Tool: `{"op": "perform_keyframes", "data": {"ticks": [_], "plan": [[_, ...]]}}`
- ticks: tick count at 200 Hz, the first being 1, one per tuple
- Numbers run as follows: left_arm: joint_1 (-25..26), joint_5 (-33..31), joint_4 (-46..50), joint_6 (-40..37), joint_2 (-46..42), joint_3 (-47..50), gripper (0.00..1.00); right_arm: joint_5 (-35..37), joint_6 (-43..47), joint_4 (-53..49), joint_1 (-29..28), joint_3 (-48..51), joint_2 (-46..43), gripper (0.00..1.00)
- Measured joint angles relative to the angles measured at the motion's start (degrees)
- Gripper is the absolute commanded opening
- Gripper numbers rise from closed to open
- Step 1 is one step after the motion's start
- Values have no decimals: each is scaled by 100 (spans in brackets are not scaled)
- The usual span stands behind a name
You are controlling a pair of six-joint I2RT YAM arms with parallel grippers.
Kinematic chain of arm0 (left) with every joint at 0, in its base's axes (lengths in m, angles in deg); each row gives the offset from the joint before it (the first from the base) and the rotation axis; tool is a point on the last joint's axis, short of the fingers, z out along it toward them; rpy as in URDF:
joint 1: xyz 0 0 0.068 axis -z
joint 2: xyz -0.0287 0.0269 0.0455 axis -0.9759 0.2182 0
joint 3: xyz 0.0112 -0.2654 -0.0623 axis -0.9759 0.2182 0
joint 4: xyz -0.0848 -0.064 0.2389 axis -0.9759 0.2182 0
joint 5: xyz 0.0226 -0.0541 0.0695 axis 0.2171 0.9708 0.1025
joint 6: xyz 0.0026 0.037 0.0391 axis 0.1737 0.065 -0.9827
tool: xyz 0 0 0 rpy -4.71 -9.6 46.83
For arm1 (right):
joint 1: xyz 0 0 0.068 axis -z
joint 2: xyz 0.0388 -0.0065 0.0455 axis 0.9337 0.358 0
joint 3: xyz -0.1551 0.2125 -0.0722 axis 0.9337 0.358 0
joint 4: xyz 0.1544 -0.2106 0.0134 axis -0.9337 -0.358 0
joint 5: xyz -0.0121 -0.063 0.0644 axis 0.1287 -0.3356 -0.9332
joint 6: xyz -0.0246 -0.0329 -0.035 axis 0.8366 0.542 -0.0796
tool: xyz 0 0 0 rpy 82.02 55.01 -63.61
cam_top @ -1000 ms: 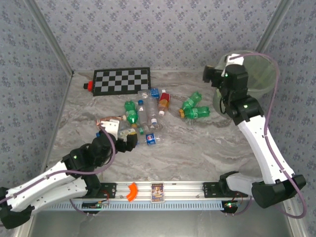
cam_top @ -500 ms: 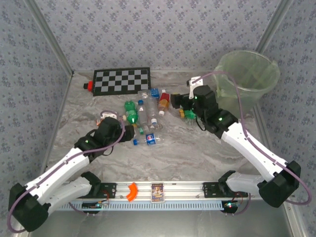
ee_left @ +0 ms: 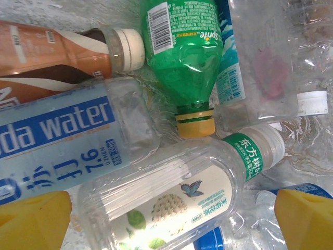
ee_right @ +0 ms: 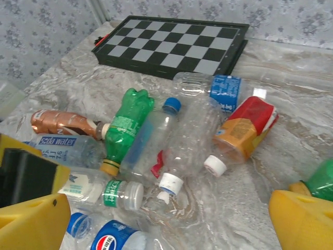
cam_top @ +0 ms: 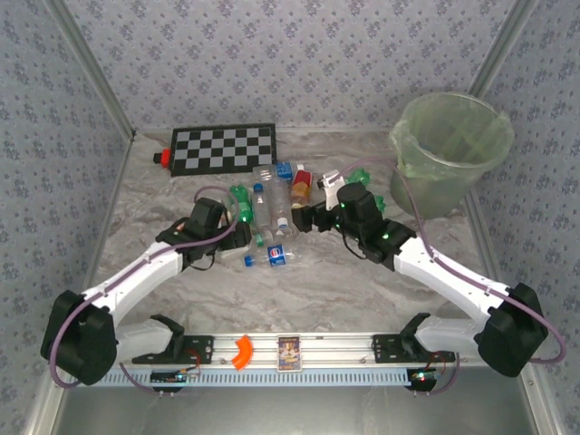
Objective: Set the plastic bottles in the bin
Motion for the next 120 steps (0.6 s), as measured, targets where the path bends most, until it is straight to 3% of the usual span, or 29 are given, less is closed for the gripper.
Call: {"op": "perform_keyframes", "data": {"ticks": [42,120], "plan": [[-9,214,-151,4,205,-2,100,7,-2,31,-315,4,238,100],[7,625,-334,203,140,289,100,245,-2,13,-382,2,389,100]]}}
